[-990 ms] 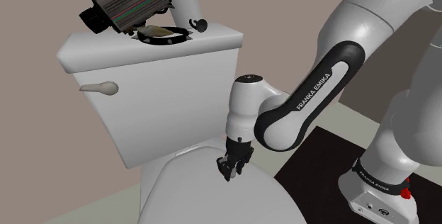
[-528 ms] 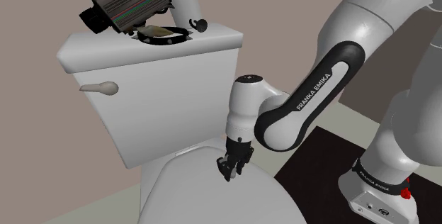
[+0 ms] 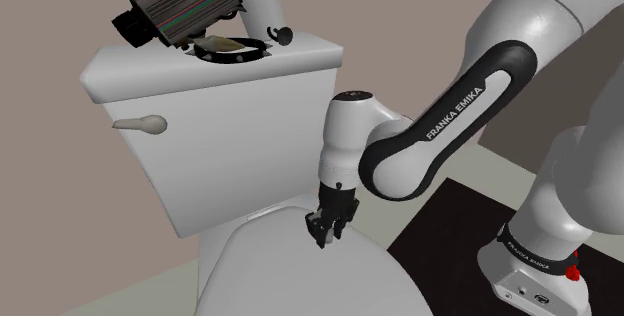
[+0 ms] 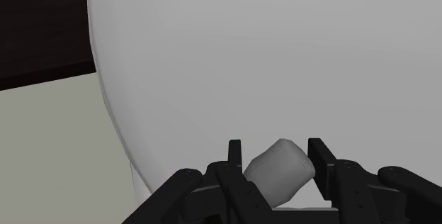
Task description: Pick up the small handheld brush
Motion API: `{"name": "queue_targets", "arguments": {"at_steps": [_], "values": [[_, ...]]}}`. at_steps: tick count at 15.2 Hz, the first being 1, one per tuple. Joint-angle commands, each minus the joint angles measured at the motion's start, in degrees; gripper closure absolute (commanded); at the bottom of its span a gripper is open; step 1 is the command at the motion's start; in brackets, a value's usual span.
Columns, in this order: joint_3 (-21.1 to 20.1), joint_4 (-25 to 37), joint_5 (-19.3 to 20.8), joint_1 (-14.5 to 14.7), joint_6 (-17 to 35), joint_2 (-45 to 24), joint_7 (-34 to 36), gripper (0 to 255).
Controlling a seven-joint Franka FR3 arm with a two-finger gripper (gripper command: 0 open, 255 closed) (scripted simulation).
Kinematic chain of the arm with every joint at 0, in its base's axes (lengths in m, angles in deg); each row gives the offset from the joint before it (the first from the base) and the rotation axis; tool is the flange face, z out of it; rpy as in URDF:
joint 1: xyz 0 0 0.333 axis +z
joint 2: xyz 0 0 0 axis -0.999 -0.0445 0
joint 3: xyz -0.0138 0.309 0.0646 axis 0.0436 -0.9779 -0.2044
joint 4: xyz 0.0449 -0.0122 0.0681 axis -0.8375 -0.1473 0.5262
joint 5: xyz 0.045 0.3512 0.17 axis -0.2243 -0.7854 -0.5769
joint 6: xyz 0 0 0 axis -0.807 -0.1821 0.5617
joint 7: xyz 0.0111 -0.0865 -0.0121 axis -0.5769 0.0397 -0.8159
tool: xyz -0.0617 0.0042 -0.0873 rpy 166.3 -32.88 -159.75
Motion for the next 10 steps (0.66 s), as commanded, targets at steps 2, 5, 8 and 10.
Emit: {"name": "queue_targets", "arguments": {"at_steps": [2, 5, 8, 10], "values": [[-0.05, 0.34, -1.39, -0.02, -3.07, 2.87, -0.64, 255], [0.13, 0.89, -2.27, 0.01, -5.85, 5.23, -1.02, 255], [0.39, 1.56, -2.94, 0.07, -8.63, 7.45, -1.26, 255], [0.42, 1.59, -2.98, 0.08, -8.76, 7.56, -1.27, 255]]}}
